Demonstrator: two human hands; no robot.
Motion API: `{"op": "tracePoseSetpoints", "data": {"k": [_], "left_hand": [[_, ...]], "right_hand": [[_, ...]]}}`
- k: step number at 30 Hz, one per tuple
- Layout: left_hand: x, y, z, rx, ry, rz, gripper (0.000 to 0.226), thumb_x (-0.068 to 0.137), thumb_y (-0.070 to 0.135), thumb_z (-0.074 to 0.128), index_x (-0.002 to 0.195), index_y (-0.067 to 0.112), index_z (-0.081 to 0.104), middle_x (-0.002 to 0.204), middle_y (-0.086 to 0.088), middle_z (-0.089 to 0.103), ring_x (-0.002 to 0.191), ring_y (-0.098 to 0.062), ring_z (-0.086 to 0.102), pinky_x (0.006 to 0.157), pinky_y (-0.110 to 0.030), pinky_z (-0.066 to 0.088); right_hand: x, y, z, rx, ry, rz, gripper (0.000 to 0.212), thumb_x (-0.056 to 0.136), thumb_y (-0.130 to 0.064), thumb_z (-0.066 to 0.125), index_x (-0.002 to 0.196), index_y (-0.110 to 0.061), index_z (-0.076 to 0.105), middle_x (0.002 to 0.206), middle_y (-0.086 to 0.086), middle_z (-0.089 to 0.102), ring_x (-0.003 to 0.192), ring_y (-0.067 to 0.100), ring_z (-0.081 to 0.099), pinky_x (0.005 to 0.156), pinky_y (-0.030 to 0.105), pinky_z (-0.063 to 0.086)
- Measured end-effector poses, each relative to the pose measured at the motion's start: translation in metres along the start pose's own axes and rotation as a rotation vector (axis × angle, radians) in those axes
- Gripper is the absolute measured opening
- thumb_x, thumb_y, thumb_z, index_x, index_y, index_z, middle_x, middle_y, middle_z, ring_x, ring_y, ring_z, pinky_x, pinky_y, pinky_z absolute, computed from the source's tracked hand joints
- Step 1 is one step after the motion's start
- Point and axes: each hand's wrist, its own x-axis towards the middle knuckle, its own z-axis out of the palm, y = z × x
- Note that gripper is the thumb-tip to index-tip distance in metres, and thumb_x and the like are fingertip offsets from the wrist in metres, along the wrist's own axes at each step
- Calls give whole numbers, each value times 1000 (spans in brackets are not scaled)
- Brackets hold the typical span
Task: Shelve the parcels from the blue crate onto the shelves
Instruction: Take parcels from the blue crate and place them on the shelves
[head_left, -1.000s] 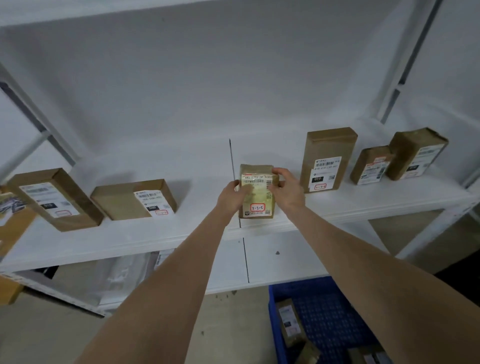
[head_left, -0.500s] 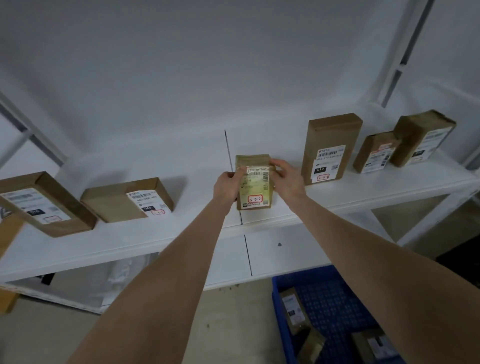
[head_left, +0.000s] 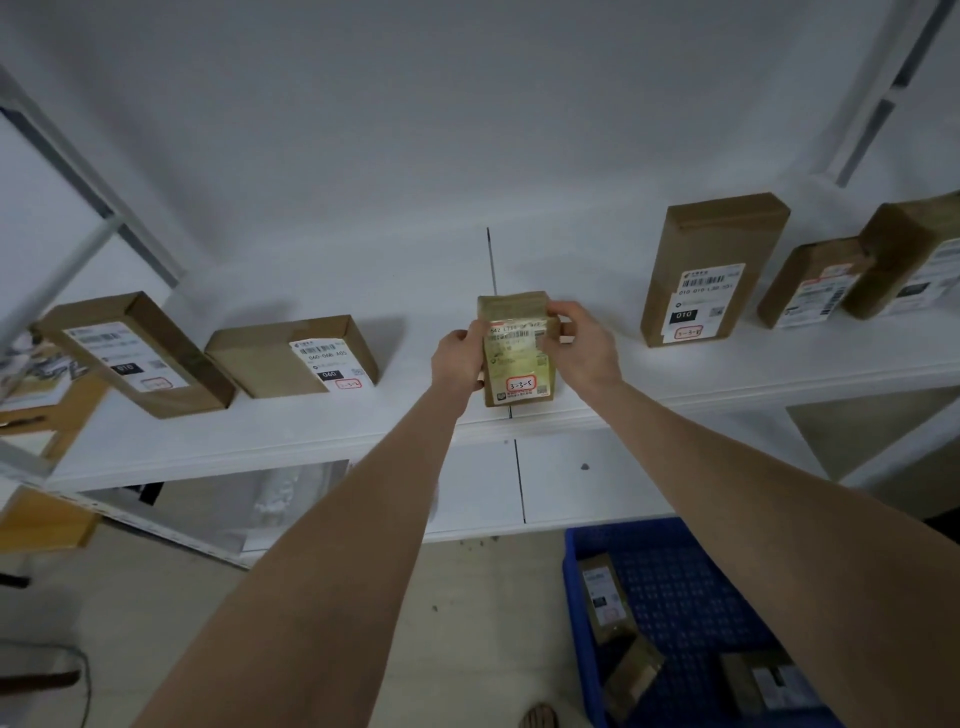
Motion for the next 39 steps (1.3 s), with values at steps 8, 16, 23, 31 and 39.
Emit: {"op": "tracePoseSetpoints", "data": {"k": [8, 16, 23, 31, 39], "left_hand": [[-9, -25, 7, 21, -11, -12, 30, 92, 39, 46, 101, 12, 52, 107, -12, 65, 101, -30, 64, 94, -46, 51], [-31, -20, 5, 592, 80, 452, 59, 95, 22, 51, 147, 10, 26, 149, -8, 34, 129, -25, 44, 99, -36, 40], [-30, -26, 3, 1068, 16, 732, 58, 92, 1, 47, 147, 8, 29, 155, -2, 27, 145, -15, 20, 102, -34, 43], [-20, -27, 2, 1118, 57, 774, 55, 96, 7, 48, 147, 13, 31, 155, 2, 27, 145, -11, 18, 105, -26, 36], [-2, -15, 5, 1120, 83, 751, 50, 85, 2, 59, 133, 11, 48, 135, -4, 47, 126, -21, 41, 78, -35, 51]], "right_hand": [[-18, 15, 3, -222, -29, -87, 31, 83, -8, 67, 111, -18, 55, 109, 7, 63, 94, 27, 64, 85, 45, 53], [-23, 10, -1, -672, -46, -305, 52, 86, -11, 64, 134, -13, 45, 146, 9, 33, 132, 28, 36, 97, 38, 44], [-22, -2, 1, -776, -161, -590, 57, 83, 4, 62, 137, -8, 48, 145, 8, 43, 142, 24, 32, 106, 34, 39], [-18, 1, -1, -811, -219, -470, 44, 97, -4, 43, 139, -14, 41, 155, -1, 31, 147, 12, 16, 102, 34, 43], [4, 0, 6, -827, -196, -450, 44, 94, -5, 49, 137, -12, 43, 153, -1, 34, 146, 14, 20, 95, 37, 46]]}}
